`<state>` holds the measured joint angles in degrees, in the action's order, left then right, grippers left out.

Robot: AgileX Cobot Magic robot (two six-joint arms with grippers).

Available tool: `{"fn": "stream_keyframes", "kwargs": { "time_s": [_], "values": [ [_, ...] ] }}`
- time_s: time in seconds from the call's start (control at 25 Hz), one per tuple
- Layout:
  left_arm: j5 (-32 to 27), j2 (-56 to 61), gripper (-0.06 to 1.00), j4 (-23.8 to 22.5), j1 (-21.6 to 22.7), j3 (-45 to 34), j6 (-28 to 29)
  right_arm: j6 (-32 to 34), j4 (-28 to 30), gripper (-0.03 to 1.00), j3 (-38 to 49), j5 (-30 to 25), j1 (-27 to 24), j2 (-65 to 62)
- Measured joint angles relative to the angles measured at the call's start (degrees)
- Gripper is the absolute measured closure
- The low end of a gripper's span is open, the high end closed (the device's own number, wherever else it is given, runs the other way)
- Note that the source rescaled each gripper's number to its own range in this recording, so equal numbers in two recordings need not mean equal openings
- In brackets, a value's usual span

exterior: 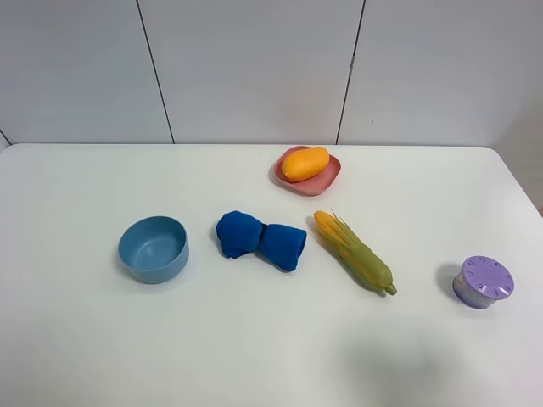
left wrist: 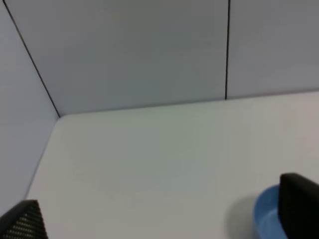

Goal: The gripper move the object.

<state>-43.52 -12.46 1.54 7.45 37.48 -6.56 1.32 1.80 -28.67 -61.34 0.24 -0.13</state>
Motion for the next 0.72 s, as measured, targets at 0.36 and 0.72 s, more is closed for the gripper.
{"fn": "stream_keyframes", "kwargs": {
  "time_s": [0.36,0.72],
  "values": [
    [-6.7,11.5,0.12,0.0,0.0,-2.4,0.0,0.0,0.0,-0.03,0.0,0.0,0.0,0.0],
    [-17.4,12.8,0.12,-1.1,0.0,-6.8,0.0,0.0,0.0,-0.03,0.0,0.0,0.0,0.0]
  ]
}}
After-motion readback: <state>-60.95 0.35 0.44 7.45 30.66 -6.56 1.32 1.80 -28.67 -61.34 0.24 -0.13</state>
